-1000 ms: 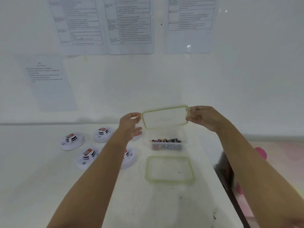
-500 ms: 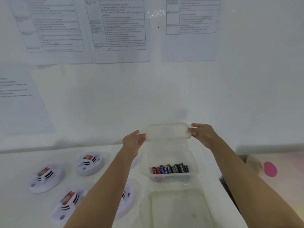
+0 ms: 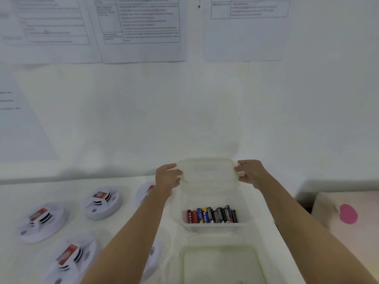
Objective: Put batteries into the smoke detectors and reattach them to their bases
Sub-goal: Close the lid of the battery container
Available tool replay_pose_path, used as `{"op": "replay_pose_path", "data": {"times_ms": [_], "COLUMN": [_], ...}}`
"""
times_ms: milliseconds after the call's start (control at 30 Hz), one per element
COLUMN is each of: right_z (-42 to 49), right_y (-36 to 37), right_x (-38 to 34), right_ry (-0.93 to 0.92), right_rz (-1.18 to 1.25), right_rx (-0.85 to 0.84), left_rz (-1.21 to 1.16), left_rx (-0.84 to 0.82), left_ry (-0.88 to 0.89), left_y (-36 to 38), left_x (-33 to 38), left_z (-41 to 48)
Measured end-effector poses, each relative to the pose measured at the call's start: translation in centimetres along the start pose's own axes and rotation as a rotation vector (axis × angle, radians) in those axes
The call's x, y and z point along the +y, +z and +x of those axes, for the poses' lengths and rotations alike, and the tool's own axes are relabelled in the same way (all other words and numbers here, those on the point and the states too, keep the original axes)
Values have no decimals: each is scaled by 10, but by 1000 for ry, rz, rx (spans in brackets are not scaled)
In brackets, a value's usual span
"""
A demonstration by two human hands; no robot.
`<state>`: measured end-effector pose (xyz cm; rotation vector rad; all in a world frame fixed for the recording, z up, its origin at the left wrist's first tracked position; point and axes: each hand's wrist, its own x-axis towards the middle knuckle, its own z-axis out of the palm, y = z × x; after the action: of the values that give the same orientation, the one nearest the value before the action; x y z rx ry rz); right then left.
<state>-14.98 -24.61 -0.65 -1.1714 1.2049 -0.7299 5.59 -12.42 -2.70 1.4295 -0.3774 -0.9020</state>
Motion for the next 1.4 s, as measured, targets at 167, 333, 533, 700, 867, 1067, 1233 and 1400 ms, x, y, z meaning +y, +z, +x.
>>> {"op": "replay_pose_path", "data": {"times_ms": [167, 333, 533, 700, 867, 1067, 1233, 1400], "right_z": [0, 1, 1, -4, -14, -11, -8, 1], "right_y": [1, 3, 6, 5, 5, 9, 11, 12], "right_x": [-1, 1, 8, 3, 2, 2, 6, 13], "right_ry": [24, -15, -20, 1, 4, 34, 43, 15], "right_rz": [68, 133, 159, 100, 108, 128, 212, 309], "right_rx": [-23, -2, 16, -8, -22, -40, -64, -62], "left_rz": [-22, -41, -38, 8, -38, -97, -180, -208], "left_rx": [-8, 75, 66, 96, 66, 69, 51, 11], "left_ry": [-4, 41, 20, 10, 6, 21, -6, 7], "left_y": [5, 10, 10, 9, 6, 6, 8, 13], "left_x": [0, -5, -11, -12, -14, -15, -19, -23], "left_z": [2, 6, 6, 4, -1, 1, 4, 1]}}
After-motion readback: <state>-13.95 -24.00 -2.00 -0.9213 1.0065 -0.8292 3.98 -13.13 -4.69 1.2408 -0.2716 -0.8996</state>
